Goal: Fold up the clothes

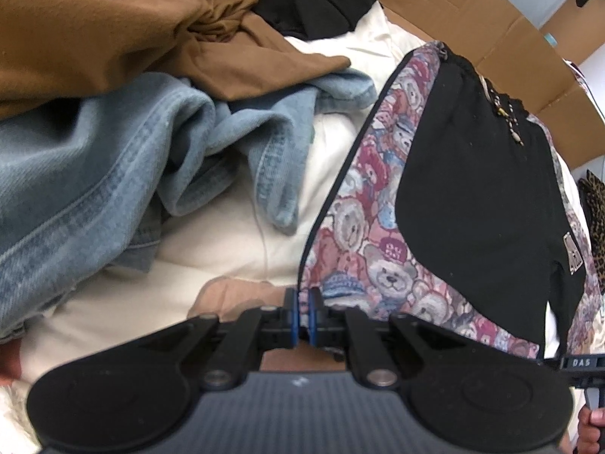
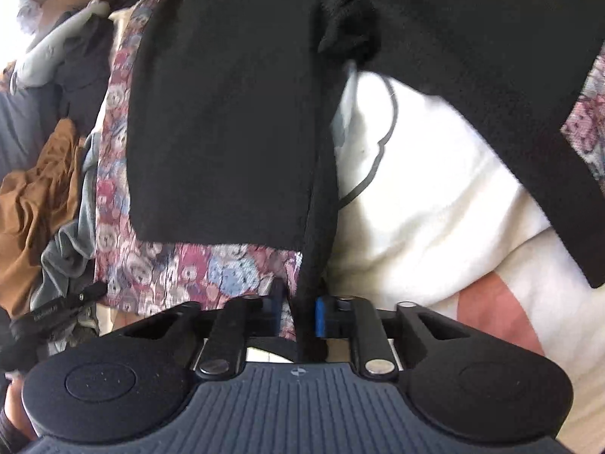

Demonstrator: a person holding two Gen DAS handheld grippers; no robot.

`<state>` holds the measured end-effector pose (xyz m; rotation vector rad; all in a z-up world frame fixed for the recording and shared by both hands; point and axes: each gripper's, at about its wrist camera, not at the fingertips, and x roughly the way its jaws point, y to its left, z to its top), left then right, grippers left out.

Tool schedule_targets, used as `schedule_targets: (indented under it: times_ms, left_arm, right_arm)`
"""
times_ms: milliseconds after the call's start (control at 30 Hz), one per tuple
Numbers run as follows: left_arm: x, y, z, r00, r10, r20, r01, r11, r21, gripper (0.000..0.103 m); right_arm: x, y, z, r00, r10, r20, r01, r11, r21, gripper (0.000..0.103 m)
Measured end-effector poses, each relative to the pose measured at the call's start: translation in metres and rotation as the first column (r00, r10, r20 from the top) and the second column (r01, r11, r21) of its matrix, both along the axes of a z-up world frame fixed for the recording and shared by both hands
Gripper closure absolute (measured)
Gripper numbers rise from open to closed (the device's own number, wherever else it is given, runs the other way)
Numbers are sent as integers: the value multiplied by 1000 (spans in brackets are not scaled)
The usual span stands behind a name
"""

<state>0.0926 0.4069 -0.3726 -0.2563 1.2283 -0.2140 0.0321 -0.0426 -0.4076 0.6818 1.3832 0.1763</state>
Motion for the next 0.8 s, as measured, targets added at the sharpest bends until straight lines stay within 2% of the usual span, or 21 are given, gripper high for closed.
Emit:
schedule_targets:
  times_ms: [267, 600, 800]
  left_arm:
    - [-1, 6, 2, 1000, -14, 10, 14, 1000, -10, 97]
    - [0, 6, -7, 1000, -24, -11, 24, 1000, 10, 97]
    - [-3, 3, 12, 998, -58, 9, 58, 998, 30, 97]
  right_arm:
    - [6, 12, 11, 992, 129, 10, -128, 989, -76, 101]
    - [5, 21, 8, 982, 188, 9, -185, 974, -128, 101]
    - [7, 21, 13, 977, 214, 7, -212, 969, -129, 101]
